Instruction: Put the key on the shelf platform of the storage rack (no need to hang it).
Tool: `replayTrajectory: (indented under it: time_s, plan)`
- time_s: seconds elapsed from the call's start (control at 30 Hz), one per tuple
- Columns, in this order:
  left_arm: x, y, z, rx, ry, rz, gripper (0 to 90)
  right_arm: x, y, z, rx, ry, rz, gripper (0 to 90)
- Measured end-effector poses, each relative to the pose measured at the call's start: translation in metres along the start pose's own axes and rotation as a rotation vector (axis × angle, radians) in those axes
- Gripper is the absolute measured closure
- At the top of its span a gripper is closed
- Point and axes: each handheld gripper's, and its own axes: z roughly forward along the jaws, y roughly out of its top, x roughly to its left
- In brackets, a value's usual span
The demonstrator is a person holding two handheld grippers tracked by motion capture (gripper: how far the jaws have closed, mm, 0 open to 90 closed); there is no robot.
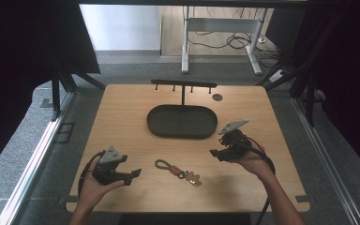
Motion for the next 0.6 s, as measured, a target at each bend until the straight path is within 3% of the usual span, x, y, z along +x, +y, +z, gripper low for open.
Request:
replayTrajectory:
  time_s: [0.6]
  plan:
    - [-0.004,0.001,0.004,0.004,-0.014,0.010,22.8,0.021,0.033,0.035,0.115,0.042,-0.076,44.9]
